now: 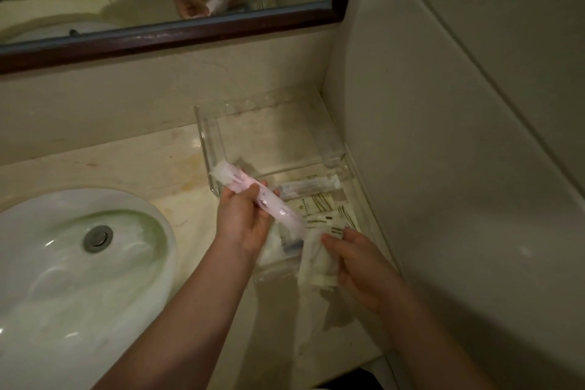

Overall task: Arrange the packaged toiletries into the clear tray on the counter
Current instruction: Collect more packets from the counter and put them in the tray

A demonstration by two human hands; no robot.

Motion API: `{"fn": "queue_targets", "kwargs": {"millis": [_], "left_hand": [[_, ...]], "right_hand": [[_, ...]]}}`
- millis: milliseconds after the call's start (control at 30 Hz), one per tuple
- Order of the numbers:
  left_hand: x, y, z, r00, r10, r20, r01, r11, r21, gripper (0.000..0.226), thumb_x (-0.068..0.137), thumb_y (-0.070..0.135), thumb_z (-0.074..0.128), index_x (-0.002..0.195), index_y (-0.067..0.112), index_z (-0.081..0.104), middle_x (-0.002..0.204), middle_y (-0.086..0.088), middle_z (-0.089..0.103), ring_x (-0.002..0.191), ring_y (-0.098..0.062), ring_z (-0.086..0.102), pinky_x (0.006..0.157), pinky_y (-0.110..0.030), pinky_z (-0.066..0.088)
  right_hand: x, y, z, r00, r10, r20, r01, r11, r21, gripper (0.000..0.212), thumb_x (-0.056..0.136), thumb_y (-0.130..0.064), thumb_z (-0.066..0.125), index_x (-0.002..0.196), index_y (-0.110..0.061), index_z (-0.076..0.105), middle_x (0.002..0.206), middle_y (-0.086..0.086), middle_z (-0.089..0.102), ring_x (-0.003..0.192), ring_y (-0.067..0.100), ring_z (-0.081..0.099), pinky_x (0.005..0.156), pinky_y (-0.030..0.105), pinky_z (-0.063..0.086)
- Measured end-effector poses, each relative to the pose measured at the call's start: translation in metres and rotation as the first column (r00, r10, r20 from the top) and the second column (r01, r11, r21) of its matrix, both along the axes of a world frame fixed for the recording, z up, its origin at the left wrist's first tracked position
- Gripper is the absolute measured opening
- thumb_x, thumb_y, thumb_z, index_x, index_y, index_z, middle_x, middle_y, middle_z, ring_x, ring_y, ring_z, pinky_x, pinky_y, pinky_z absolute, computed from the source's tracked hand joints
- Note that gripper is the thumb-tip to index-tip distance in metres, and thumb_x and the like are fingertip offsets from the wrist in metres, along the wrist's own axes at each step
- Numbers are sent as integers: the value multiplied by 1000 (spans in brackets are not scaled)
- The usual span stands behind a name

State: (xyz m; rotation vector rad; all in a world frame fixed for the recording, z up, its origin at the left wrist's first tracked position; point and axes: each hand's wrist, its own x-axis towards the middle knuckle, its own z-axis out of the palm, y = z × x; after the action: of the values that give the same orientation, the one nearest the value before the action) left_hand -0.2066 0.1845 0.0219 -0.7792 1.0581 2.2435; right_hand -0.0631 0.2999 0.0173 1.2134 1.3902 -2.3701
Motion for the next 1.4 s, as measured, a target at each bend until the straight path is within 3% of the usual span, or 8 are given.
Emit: {"fn": "queue_targets", "kwargs": {"millis": [133,533,700,900,1000,1167,1300,1400], "left_hand": [[1,-3,0,999,26,21,-26,999,19,39,97,-3,40,133,12,43,125,-23,53,114,-30,57,104,-54,42],[5,-36,-24,935,-338,-103,218,782,-584,17,96,7,50,102,-6,60,91,-25,69,74,-29,72,60,-28,60],[-3,-30,-22,632,-774,-48,80,127,-989,27,88,23,61,110,7,58,100,-15,69,88,-33,65,69,-30,43],[11,-26,-12,573,-812,113,-68,-184,-981,41,88,29,61,122,11,45,120,-17,47,84,-39,61,59,-38,44],[16,-33,-18,520,-854,31,-228,-174,-958,43,81,18,64,122,11,50,117,-18,49,86,-35,57,61,-38,49],[14,-39,-44,-5,-1000,29,-340,-26,-940,40,83,8,58,122,16,62,124,-11,59,109,-32,53,91,-41,47],[11,-42,-51,5,-1000,16,-293,-17,-956,51,76,-3,58,123,17,64,130,-16,54,115,-34,50,97,-43,46],[4,-46,-44,105,-976,-191,-132,177,-975,40,81,-2,52,115,10,68,118,-12,60,109,-27,54,99,-26,40]], "right_hand": [[-5,-2,-3,997,-72,-11,71,997,-18,20,95,-4,53,106,-8,68,100,13,76,88,24,73,71,37,60],[-38,43,-16,981,-16,195,-88,854,513,8,91,-20,59,94,-21,67,97,7,72,92,26,69,87,47,56],[-58,54,-18,966,-8,257,-139,824,549,29,92,-17,57,118,-8,65,111,13,70,99,28,67,85,36,55],[-65,56,-16,963,17,270,-183,779,600,32,91,-19,57,120,-11,65,112,9,70,100,25,67,81,32,53],[-63,56,-15,961,15,277,-197,741,642,29,90,-20,58,117,-10,67,104,7,70,91,22,66,72,26,47],[-61,53,-11,959,-7,283,-213,643,736,27,93,-17,53,113,-5,67,92,7,64,82,21,59,71,27,43],[-55,50,-4,971,32,238,-218,538,814,25,93,-14,48,106,-5,67,97,13,70,86,27,64,73,33,50],[-57,36,4,967,193,165,-246,545,802,23,89,-17,57,109,-18,67,93,-2,69,84,15,64,72,26,50]]}}
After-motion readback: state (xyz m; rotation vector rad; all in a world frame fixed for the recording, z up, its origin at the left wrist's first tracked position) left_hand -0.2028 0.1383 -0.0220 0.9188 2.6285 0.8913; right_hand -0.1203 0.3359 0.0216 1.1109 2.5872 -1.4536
